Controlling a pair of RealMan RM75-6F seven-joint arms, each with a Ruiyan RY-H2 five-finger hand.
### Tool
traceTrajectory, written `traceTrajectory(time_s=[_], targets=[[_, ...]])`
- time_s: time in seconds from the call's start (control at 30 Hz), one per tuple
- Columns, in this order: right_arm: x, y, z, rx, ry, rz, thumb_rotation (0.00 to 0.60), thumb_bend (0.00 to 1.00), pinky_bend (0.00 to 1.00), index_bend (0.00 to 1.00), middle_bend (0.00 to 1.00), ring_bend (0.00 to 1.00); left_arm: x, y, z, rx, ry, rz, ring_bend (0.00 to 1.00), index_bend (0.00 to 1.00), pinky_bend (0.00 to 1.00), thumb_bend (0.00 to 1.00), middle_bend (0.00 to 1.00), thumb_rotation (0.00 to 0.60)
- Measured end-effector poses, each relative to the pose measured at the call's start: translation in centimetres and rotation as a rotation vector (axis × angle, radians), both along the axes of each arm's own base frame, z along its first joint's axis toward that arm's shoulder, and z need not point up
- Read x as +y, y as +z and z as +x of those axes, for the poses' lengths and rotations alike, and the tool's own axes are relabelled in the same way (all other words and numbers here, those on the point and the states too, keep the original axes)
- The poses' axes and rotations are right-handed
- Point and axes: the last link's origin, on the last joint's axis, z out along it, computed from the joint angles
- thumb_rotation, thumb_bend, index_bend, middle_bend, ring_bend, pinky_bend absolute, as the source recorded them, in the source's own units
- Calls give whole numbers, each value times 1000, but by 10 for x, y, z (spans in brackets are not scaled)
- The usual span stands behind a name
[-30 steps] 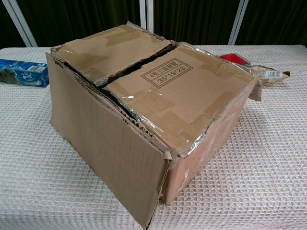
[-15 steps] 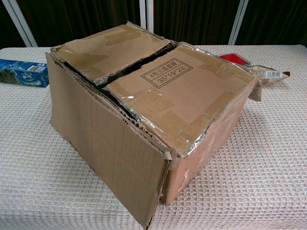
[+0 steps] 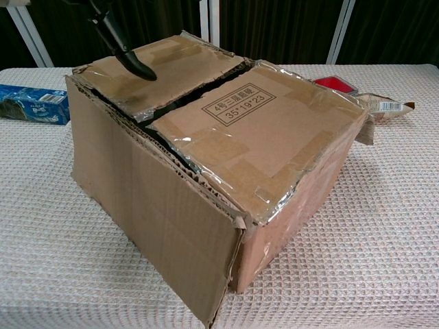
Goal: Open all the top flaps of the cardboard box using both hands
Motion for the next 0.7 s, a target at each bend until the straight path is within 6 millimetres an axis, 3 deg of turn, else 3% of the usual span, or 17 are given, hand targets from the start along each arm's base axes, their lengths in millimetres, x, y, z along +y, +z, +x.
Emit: traceTrajectory(time_s=[0.53, 0.7], targets=[[-5, -1, -8, 1, -23, 12, 600, 684, 0, 0, 19, 0, -14, -27, 27, -43, 37, -98, 0, 0, 136, 62, 0, 598], [-5, 0, -11, 2, -28, 11, 600, 684, 0, 0, 18, 0, -16, -33, 35, -66, 63, -123, 0, 0, 134, 61, 0, 503]])
